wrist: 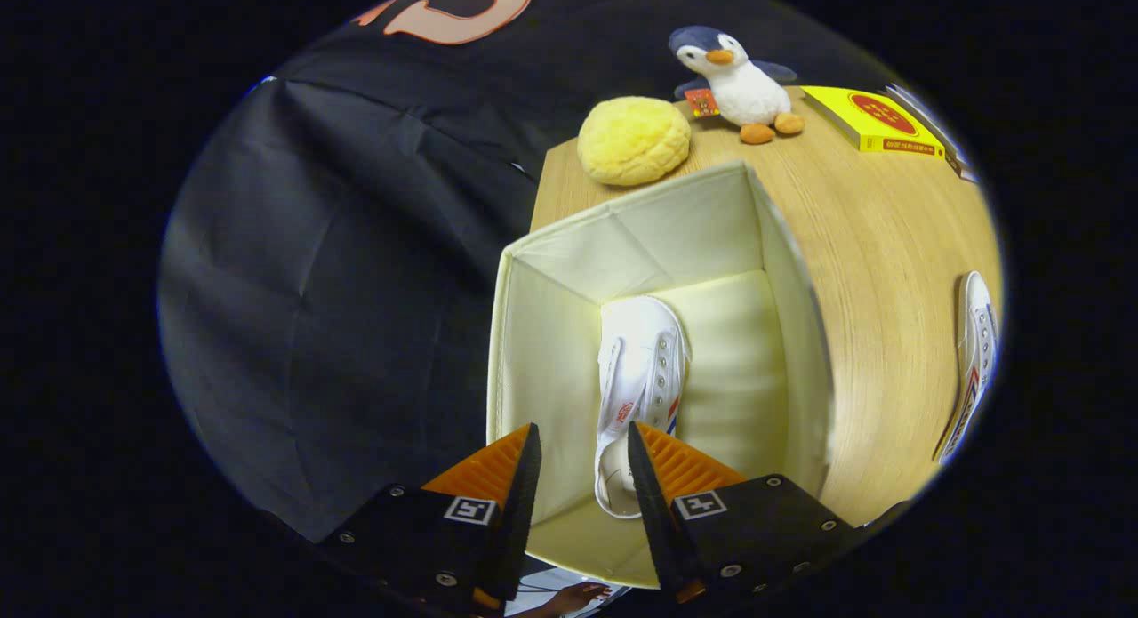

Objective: Open the storage box then place both shoes into the box .Put the left shoe in first, then the right shoe, with the right side of both shoes facing outward in a uniform manner.

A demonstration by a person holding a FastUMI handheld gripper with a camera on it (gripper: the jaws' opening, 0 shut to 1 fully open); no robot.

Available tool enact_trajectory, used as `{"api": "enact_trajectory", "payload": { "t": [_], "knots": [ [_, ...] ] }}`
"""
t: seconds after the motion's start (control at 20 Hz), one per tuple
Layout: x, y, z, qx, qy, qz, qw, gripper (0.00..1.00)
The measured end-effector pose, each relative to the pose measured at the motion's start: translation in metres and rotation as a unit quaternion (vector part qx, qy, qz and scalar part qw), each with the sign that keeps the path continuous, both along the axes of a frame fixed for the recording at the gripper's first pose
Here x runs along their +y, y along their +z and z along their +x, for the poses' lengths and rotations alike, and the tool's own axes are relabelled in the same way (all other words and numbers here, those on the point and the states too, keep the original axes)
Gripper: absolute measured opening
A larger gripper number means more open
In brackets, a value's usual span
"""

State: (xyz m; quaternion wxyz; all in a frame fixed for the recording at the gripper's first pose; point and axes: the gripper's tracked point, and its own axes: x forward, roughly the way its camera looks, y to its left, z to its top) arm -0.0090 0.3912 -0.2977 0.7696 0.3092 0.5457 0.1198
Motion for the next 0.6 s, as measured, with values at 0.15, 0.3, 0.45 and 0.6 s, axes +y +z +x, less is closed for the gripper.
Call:
{"api": "enact_trajectory", "payload": {
  "t": [0.15,0.3,0.45,0.6],
  "knots": [
    [-0.031,0.030,0.003,-0.058,0.001,-0.003,0.998,0.72],
    [-0.075,0.049,0.003,-0.116,-0.004,-0.036,0.993,0.84],
    [-0.129,0.054,-0.003,-0.151,-0.020,-0.082,0.985,0.93],
    [-0.179,0.050,-0.016,-0.161,-0.039,-0.116,0.979,0.96]
  ]
}}
